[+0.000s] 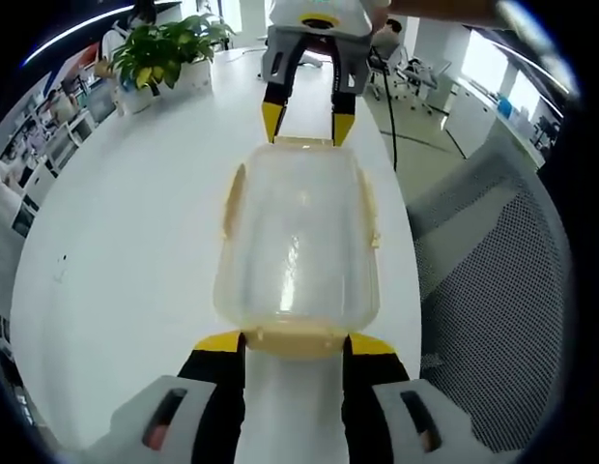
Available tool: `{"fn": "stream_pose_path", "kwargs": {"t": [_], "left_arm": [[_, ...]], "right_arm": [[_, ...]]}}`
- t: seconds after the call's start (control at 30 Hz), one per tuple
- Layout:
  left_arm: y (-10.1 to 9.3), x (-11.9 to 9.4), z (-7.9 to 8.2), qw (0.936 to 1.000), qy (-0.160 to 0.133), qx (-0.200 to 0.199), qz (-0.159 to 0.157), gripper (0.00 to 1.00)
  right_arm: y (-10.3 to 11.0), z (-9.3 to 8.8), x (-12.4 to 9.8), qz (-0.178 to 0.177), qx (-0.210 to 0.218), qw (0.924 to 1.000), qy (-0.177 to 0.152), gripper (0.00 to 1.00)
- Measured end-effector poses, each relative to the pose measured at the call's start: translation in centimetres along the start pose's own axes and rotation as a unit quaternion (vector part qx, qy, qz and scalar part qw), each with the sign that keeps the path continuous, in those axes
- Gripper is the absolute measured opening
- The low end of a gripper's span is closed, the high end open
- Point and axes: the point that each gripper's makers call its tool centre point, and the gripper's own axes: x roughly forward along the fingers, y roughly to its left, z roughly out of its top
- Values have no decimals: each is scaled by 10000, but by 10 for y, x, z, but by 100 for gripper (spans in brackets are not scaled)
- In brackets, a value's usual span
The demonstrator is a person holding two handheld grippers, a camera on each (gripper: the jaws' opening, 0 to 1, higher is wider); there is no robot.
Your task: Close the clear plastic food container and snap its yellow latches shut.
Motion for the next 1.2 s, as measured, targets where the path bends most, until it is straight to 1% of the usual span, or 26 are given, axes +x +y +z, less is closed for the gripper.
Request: {"fn": "stream_pose_path", "kwargs": {"t": [0.2, 0.4, 0.57, 0.9, 1.0, 1.03, 1.07, 1.1, 1.13, 1.17, 1.2], "left_arm": [[0, 3, 0, 9999, -5, 138, -61, 34], [0, 3, 0, 9999, -18, 124, -92, 34], [1, 3, 0, 9999, -14, 141, -79, 34], [1, 2, 0, 9999, -16, 130, -78, 35], [2, 0, -1, 9999, -3, 96, -62, 35], [3, -1, -3, 10000, 0, 66, -15, 35], [4, -1, -3, 10000, 1, 59, -5, 35], [4, -3, -5, 10000, 15, -3, 13, 35], [5, -4, -6, 9999, 5, -100, 22, 35], [4, -6, -7, 9994, -62, -328, 34, 36], [3, -7, -7, 9987, -132, -483, 12, 37]], "right_arm": [[2, 0, 1, 47, -76, 9999, -75, 36], [2, -1, 2, 68, -32, 9999, -145, 36], [2, -2, 2, 77, 67, 9998, -150, 35], [3, -4, 2, 63, 73, 9999, -113, 34], [1, -8, 1, 2, 238, 9997, -53, 35], [-1, -10, -1, -26, 389, 9992, -67, 36], [0, -9, -2, -28, 563, 9983, -148, 37], [-3, -7, -5, -87, 834, 9961, -272, 38], [-4, -7, -7, -118, 966, 9947, -340, 39], [-4, -7, -9, -128, 1130, 9925, -439, 40], [-3, -9, -11, -132, 1264, 9910, -431, 40]]}}
